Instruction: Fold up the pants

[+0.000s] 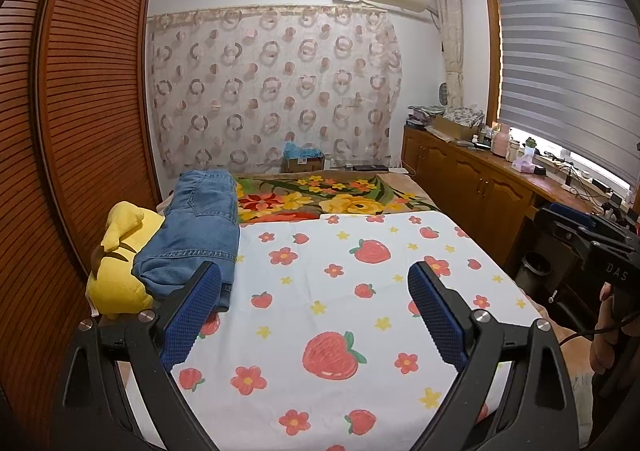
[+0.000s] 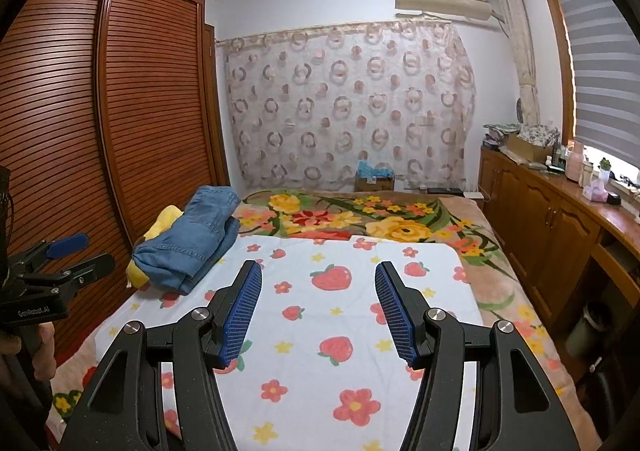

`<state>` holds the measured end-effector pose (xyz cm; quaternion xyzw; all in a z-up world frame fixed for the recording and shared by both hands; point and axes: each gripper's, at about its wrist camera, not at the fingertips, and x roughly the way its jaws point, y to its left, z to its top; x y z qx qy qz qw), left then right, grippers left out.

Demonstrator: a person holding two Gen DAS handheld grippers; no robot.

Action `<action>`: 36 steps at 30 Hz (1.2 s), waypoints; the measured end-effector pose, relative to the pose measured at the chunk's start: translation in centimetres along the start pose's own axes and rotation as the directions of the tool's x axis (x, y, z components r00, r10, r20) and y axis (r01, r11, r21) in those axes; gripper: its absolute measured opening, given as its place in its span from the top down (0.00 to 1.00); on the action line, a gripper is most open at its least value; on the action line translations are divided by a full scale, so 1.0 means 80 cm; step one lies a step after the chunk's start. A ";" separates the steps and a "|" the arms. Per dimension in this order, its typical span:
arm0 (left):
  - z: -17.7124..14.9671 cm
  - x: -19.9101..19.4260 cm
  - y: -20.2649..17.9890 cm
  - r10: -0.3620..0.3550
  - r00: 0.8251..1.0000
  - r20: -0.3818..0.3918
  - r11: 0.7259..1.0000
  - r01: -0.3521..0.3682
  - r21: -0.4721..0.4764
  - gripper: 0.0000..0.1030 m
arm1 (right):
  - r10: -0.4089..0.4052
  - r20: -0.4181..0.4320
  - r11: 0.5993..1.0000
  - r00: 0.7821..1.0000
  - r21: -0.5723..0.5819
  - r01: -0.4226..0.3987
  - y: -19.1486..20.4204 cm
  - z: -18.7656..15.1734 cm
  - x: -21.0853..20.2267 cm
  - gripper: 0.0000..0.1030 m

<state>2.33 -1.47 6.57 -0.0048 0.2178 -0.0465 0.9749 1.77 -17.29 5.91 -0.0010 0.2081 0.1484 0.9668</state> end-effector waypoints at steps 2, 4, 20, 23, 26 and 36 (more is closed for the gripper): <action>0.000 -0.001 0.001 0.000 1.000 0.002 1.000 0.000 -0.003 0.08 | 0.001 0.000 1.000 1.000 -0.001 -0.001 0.000 0.000 0.000 0.41; 0.000 0.000 0.002 -0.001 1.000 0.001 1.000 0.001 -0.005 0.08 | 0.000 0.000 1.000 1.000 -0.001 0.000 0.000 0.000 0.000 0.41; 0.001 -0.001 0.006 0.000 1.000 0.003 1.000 0.000 -0.004 0.08 | -0.001 0.003 1.000 1.000 0.002 0.001 -0.005 -0.011 -0.001 0.41; 0.001 -0.001 0.009 0.000 1.000 0.004 1.000 0.000 -0.006 0.08 | -0.001 0.003 1.000 1.000 0.001 0.001 -0.005 -0.011 -0.001 0.41; 0.000 -0.001 0.008 0.000 1.000 0.003 1.000 0.000 -0.006 0.08 | -0.003 0.003 1.000 1.000 0.002 0.003 -0.006 -0.011 -0.001 0.41; 0.000 -0.001 0.010 0.001 1.000 0.004 1.000 -0.001 -0.007 0.08 | -0.004 0.005 1.000 1.000 0.003 0.004 -0.008 -0.011 -0.003 0.41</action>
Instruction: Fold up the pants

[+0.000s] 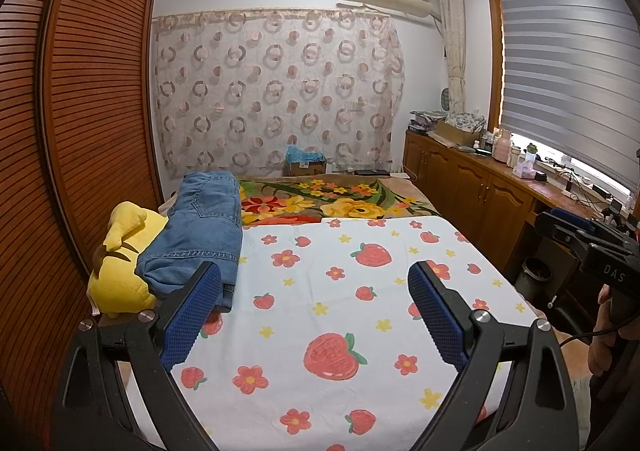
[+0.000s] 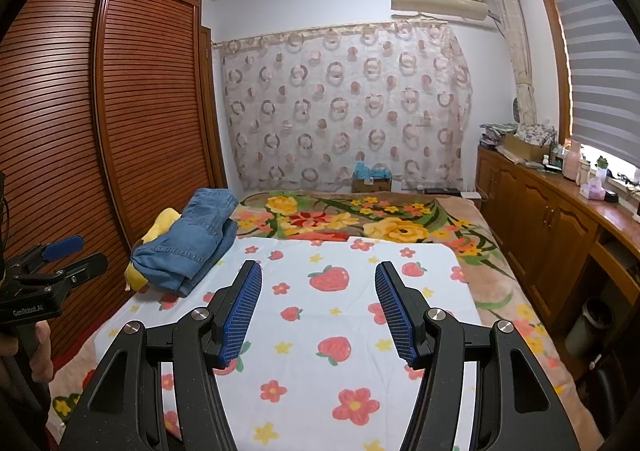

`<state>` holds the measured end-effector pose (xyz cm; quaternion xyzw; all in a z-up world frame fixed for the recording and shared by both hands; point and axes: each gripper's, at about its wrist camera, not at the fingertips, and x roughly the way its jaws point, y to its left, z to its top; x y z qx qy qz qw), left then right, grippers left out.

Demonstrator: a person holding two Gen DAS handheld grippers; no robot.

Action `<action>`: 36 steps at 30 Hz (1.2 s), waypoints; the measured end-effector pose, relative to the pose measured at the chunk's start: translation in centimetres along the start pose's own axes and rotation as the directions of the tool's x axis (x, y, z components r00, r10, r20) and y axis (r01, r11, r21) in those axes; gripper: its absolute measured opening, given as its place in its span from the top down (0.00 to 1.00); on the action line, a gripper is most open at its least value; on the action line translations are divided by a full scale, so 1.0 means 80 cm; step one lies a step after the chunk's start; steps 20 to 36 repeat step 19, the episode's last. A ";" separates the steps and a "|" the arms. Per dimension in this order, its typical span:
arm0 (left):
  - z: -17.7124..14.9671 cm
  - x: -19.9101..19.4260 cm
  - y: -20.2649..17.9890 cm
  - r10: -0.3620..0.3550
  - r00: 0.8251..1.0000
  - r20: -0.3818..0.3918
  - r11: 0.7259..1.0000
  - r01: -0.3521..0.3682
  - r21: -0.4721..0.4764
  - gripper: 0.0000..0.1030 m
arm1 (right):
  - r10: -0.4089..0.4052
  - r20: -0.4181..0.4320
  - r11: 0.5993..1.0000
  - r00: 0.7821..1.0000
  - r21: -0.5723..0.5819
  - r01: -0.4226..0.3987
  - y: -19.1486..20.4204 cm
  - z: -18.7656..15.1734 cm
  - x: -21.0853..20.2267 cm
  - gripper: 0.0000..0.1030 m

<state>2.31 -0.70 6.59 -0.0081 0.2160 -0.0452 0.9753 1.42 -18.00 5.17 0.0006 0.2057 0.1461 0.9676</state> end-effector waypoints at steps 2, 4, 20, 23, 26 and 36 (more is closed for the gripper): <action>0.000 0.000 0.000 -0.001 1.000 0.000 1.000 0.001 0.000 0.08 | 0.002 0.001 1.000 1.000 0.001 -0.002 0.000 0.000 0.000 0.41; -0.001 0.000 -0.001 0.000 1.000 0.002 1.000 0.000 0.001 0.08 | 0.003 0.001 1.000 1.000 0.000 -0.003 0.000 -0.001 -0.001 0.41; 0.004 -0.010 -0.003 0.005 1.000 0.020 1.000 -0.005 -0.002 0.08 | 0.001 0.011 1.000 1.000 0.009 -0.002 0.005 0.000 -0.005 0.41; 0.004 -0.010 -0.003 0.005 1.000 0.020 1.000 -0.005 -0.002 0.08 | 0.001 0.011 1.000 1.000 0.009 -0.002 0.005 0.000 -0.005 0.41; 0.004 -0.010 -0.003 0.005 1.000 0.020 1.000 -0.005 -0.002 0.08 | 0.001 0.011 1.000 1.000 0.009 -0.002 0.005 0.000 -0.005 0.41; 0.004 -0.010 -0.003 0.005 1.000 0.020 1.000 -0.005 -0.002 0.08 | 0.001 0.011 1.000 1.000 0.009 -0.002 0.005 0.000 -0.005 0.41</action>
